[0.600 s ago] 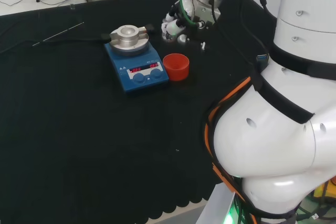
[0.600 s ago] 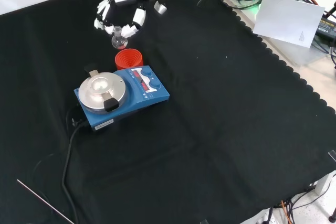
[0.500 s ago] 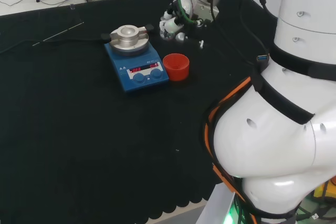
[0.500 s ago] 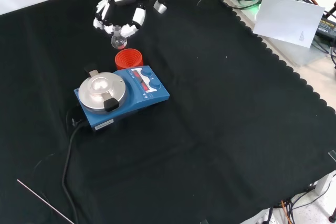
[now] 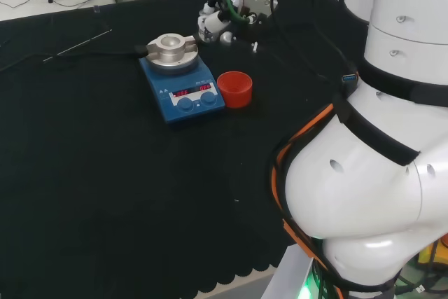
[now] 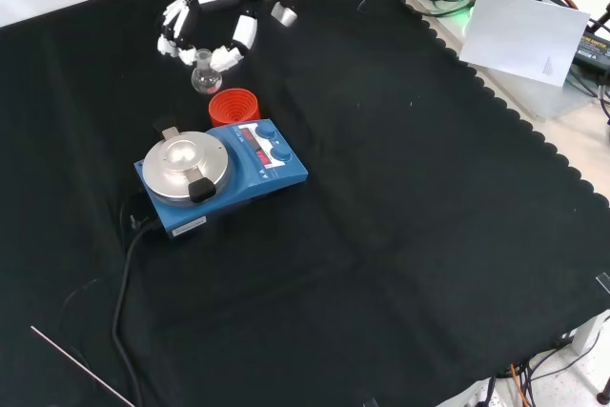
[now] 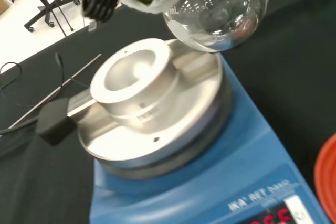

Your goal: Place the round-bottom flask on the heater.

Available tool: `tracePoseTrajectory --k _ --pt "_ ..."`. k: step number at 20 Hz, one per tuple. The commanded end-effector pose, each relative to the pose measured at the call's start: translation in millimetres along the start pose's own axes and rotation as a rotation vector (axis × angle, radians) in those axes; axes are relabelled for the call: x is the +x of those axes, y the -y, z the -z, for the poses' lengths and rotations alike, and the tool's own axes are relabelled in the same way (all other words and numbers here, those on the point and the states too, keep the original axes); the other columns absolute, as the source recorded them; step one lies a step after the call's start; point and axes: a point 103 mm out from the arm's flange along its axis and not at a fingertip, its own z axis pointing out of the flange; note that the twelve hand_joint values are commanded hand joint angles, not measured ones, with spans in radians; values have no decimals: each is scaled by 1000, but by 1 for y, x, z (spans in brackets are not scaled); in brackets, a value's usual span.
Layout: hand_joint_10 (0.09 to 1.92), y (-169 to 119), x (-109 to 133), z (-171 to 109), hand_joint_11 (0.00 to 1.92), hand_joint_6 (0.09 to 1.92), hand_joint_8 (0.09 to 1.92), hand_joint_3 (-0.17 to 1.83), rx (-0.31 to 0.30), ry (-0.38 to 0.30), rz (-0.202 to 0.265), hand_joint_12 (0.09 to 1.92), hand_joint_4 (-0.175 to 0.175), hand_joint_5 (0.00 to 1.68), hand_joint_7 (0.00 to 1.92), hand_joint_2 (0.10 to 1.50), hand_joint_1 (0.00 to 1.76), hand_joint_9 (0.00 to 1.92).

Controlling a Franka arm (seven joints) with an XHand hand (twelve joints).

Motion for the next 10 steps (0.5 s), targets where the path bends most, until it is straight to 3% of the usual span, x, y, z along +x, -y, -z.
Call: tracePoseTrajectory --k 1,10 --pt "559 -16 32 -12 351 1011 582 796 21 -9 29 1288 165 1115 513 662 1091 679" --pt "561 -44 55 -32 358 1011 583 798 55 -19 51 1288 166 1116 515 660 1092 684"
